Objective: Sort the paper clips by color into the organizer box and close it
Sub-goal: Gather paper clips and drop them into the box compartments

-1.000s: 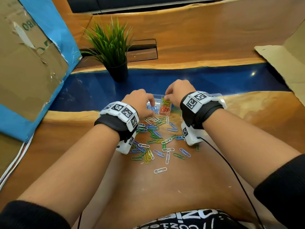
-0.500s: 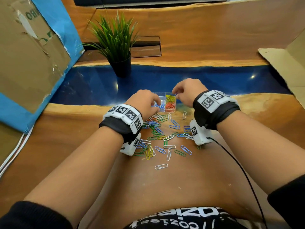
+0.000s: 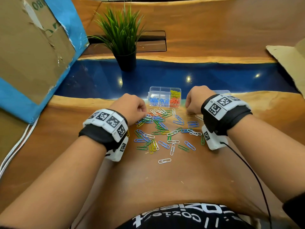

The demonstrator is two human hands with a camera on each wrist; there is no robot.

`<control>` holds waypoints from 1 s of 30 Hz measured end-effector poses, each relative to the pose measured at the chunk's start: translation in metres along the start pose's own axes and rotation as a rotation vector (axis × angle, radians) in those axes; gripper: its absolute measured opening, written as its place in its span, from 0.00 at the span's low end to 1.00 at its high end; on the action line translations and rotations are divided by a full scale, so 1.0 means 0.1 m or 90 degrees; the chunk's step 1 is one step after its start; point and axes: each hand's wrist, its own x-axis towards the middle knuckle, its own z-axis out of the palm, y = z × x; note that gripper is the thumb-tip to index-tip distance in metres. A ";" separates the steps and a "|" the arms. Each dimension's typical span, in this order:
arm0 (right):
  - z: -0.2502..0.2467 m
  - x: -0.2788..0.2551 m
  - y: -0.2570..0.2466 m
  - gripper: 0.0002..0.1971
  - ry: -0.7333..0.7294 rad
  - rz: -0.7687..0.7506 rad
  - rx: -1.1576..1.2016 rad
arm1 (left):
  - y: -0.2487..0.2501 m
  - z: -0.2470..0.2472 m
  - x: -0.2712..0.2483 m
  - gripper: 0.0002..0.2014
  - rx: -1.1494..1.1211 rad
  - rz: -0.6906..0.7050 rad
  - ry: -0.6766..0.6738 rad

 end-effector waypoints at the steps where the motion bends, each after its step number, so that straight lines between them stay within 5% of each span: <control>1: 0.00 -0.01 -0.01 0.11 0.000 -0.001 -0.003 | 0.04 0.02 0.02 0.05 0.005 0.004 -0.005; 12: 0.08 -0.20 -0.06 0.18 -0.007 -0.055 -0.086 | 0.33 0.09 0.16 0.09 0.134 0.011 -0.026; 17: 0.08 -0.22 -0.05 0.12 -0.016 -0.090 -0.028 | 0.29 0.10 0.16 0.06 0.116 0.019 -0.017; 21: 0.06 -0.23 0.09 0.12 0.006 -0.097 0.253 | 0.25 0.09 0.15 0.05 0.069 0.029 -0.032; 25: 0.11 -0.32 0.28 0.14 -0.025 0.011 0.880 | 0.17 0.06 0.12 0.04 -0.032 0.007 -0.010; 28: 0.10 -0.36 0.45 0.13 -0.042 0.137 1.185 | 0.08 0.05 0.13 0.05 -0.310 -0.054 -0.033; 30: 0.10 -0.37 0.53 0.11 -0.046 0.180 1.196 | 0.02 0.04 0.13 0.09 -0.465 -0.074 -0.052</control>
